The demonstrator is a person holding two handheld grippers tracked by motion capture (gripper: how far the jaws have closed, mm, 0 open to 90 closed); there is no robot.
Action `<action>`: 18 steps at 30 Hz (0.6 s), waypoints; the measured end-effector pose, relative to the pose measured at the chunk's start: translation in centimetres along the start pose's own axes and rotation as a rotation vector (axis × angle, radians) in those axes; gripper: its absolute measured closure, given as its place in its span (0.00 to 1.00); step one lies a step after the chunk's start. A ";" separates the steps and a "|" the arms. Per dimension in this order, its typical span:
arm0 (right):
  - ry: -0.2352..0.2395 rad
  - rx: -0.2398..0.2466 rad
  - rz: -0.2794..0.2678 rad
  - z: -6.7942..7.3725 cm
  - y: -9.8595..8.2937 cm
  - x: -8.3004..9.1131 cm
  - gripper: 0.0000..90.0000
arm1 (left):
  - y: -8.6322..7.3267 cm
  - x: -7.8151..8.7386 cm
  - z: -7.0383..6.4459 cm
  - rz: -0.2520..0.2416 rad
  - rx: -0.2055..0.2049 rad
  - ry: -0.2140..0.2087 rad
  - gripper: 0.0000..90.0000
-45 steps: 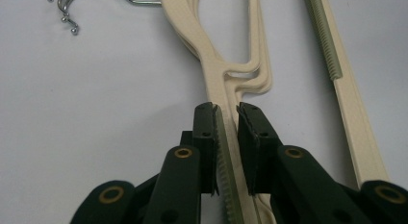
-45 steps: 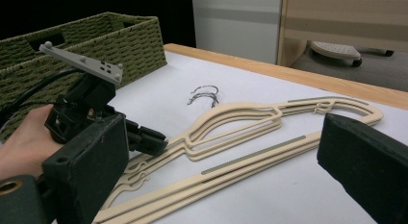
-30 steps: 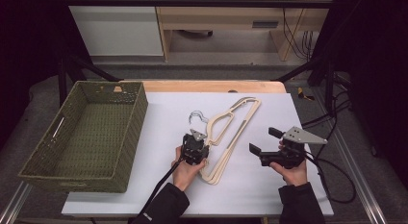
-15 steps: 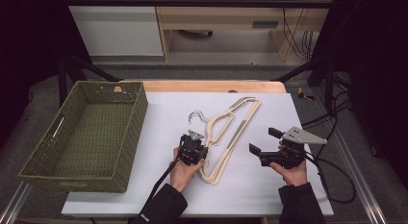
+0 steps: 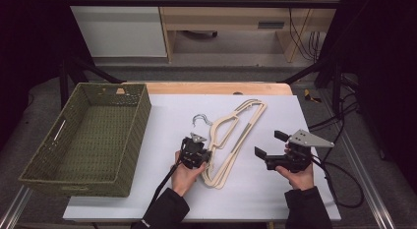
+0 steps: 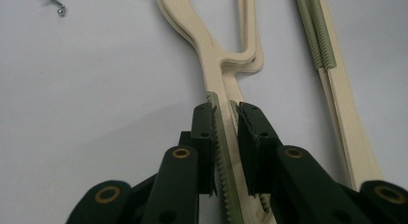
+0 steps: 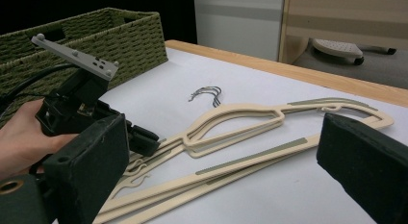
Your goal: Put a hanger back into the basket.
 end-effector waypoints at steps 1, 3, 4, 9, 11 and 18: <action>0.000 0.000 0.000 0.0 0.0 0.0 0.05 | 0.0 0.0 0.0 -0.001 -0.001 0.005 0.86; 0.002 0.002 -0.002 0.0 0.0 0.1 0.05 | 0.0 0.2 0.2 -0.001 -0.003 0.018 0.87; 0.001 0.000 -0.002 0.0 0.0 0.1 0.05 | -0.1 0.5 0.4 -0.004 -0.007 0.021 0.87; 0.001 0.001 -0.002 0.0 0.0 0.1 0.05 | -0.4 1.7 1.5 -0.002 -0.021 0.030 0.88; 0.001 -0.001 -0.002 0.0 0.0 0.0 0.05 | -0.7 1.8 1.9 0.002 -0.026 0.035 0.88; 0.001 0.004 0.009 0.0 -0.1 -0.1 0.05 | -1.7 1.3 2.5 0.022 -0.074 0.042 0.87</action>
Point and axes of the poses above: each handheld gripper's, and its own axes: x roughly backward along the jaws, y roughly out of its top, z roughly to its left, the point moved 1 cm from there along -x, roughly forward along the jaws, and after that the axes turned 11 degrees about -x, right-handed, at the moved point
